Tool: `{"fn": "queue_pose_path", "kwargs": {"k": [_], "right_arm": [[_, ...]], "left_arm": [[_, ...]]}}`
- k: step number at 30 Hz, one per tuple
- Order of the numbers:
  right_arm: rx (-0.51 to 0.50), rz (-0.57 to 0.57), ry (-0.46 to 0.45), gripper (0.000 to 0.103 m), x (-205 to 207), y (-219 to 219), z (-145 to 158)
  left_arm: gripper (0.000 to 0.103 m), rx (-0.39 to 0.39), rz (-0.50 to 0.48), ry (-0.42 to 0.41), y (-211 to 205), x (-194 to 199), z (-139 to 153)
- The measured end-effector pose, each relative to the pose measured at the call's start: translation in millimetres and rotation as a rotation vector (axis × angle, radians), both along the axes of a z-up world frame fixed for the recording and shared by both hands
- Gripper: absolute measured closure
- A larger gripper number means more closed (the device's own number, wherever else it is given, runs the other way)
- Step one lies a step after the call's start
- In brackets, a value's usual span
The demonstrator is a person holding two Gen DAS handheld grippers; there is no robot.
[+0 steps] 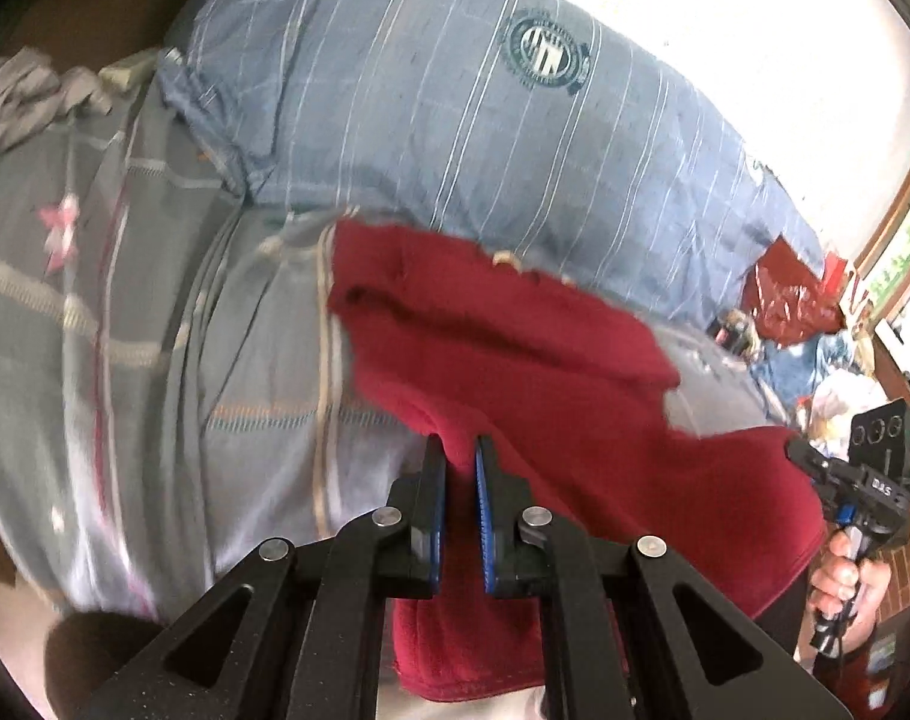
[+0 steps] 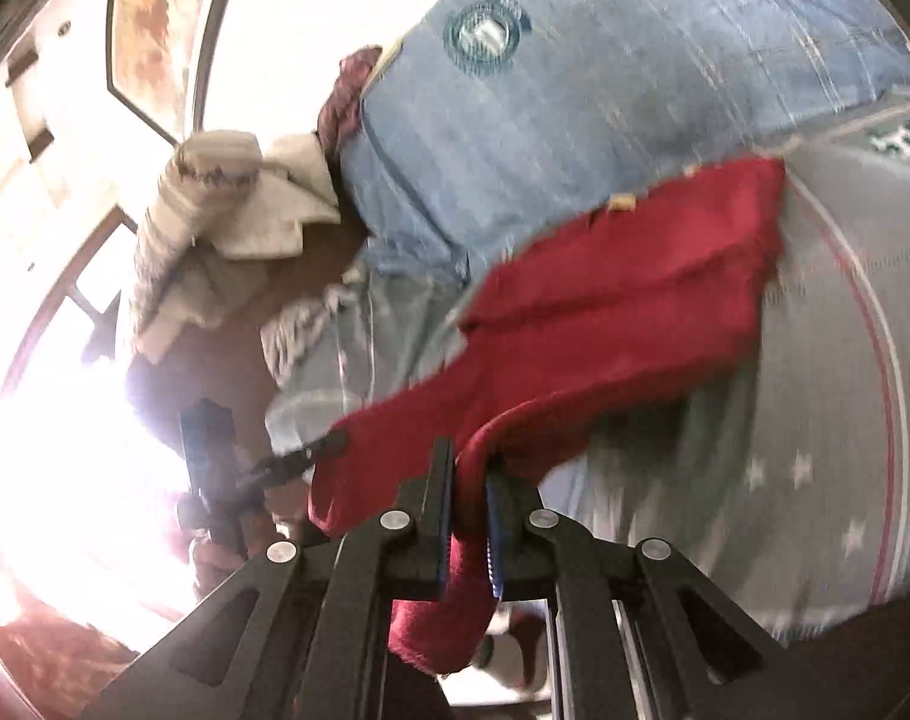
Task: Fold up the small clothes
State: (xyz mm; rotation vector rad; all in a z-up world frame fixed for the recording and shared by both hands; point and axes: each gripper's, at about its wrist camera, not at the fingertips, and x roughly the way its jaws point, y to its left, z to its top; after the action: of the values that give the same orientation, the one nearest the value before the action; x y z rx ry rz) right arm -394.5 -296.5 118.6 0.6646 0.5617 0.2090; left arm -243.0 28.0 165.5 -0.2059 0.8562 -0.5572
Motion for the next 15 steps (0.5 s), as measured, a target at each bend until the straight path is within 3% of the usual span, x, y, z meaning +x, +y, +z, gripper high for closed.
{"fn": "queue_pose_path", "kwargs": {"k": [8,15], "right_arm": [[-0.040,-0.158,0.009,0.095,69.0,-55.5,23.1],[-0.088,-0.338,0.150,0.095,136.8,-111.1,1.7]], "left_arm": [[0.096,0.007,0.061,-0.012,-47.2,98.9,-4.9],[0.096,0.079,0.141,0.064,-95.1,182.9,-45.6]]}}
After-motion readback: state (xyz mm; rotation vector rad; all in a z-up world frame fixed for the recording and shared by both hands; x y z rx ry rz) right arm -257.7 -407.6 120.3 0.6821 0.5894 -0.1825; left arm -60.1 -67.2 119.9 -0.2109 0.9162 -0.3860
